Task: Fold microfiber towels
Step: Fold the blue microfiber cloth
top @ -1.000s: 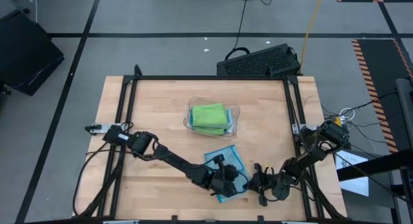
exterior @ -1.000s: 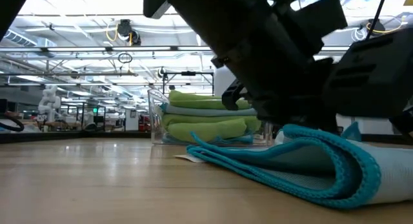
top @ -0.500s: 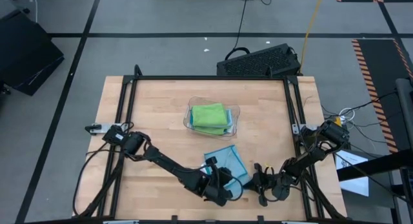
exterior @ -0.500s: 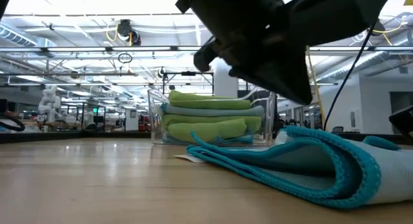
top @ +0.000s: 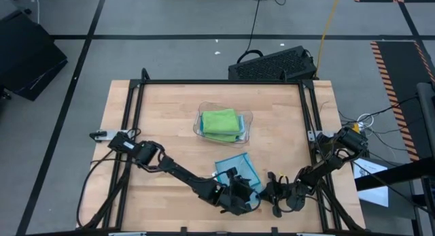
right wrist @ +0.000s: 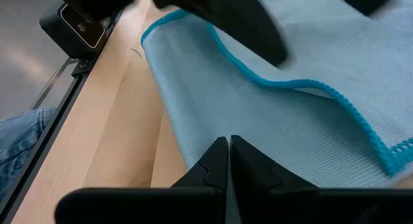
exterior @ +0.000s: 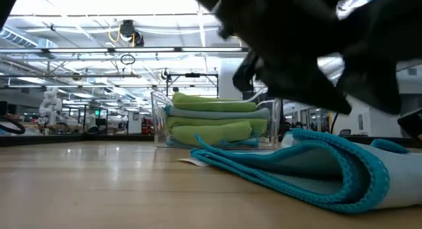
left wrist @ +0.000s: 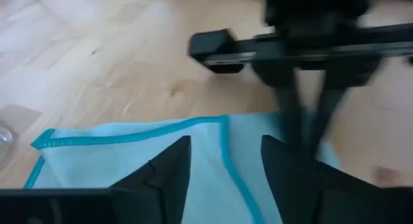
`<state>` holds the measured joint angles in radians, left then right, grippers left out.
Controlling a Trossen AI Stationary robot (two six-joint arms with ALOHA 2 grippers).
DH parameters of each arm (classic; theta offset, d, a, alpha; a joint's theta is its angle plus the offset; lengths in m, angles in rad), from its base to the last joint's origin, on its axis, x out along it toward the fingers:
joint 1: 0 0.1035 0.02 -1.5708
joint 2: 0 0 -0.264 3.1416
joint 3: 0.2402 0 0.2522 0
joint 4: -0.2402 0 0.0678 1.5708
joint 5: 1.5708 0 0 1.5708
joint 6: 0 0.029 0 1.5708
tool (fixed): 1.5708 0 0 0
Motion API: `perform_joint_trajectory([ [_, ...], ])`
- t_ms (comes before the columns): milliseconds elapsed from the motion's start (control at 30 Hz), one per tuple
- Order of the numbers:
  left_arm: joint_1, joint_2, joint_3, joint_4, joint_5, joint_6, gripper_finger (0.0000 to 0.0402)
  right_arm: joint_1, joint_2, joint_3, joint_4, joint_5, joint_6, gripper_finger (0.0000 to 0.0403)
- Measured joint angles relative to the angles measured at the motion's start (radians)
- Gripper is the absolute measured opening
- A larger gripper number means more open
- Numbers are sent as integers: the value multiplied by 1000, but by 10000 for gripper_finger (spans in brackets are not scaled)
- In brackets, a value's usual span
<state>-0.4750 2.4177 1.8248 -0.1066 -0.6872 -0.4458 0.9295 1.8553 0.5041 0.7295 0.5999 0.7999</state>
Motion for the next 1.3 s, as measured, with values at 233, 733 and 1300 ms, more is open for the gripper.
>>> perform_joint_trajectory([
  [233, 16, 50, 0, 59, 44, 21, 184, 0, 0, 0, 0, 0, 0, 11],
  [733, 13, 50, -1, -49, -17, 15, 11, 0, 0, 0, -2, 0, 0, 11],
  [1300, -33, -96, -1, -839, -191, -483, 4, -1, 0, 0, -2, -1, -7, 11],
])
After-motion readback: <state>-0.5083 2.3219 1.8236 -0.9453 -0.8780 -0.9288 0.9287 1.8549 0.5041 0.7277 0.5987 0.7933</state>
